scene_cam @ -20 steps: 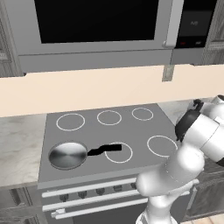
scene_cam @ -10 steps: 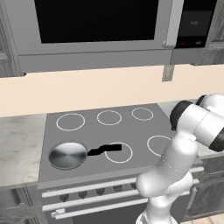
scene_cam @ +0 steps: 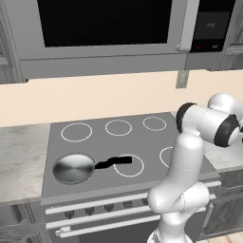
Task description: Place the pan on the front left burner on the stove. Then place the tomato and the onion in the pan and turn on the front left burner.
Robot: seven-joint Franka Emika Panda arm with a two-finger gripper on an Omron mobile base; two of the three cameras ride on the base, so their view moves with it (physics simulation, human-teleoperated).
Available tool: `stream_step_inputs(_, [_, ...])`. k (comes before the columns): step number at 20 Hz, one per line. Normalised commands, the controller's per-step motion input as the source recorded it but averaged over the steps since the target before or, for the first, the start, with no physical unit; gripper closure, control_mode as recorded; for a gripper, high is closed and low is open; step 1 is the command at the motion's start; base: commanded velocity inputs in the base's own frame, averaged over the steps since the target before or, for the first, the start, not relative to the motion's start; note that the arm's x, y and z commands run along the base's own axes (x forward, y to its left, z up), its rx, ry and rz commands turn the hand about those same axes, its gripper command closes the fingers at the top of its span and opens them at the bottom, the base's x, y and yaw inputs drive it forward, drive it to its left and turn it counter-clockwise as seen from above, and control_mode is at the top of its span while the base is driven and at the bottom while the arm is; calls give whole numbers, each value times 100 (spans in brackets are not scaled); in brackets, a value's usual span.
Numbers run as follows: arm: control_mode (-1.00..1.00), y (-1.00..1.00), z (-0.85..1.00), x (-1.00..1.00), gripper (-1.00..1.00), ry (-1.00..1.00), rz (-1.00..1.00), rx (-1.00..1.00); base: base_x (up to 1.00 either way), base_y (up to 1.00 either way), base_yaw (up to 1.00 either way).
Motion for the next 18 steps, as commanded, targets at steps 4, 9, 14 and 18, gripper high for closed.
stream_step_inputs(4, [-100, -47, 28, 0, -100, -11, 0, 0, 0, 0, 0])
stream_step_inputs(9, [-100, -42, 22, 0, -100, -7, 0, 0, 0, 0, 0])
stream_step_inputs(14, [-100, -38, 0, 0, -100, 0, 0, 0, 0, 0, 0])
stream_step_inputs(18, [-100, -16, 0, 0, -100, 0, 0, 0, 0, 0, 0])
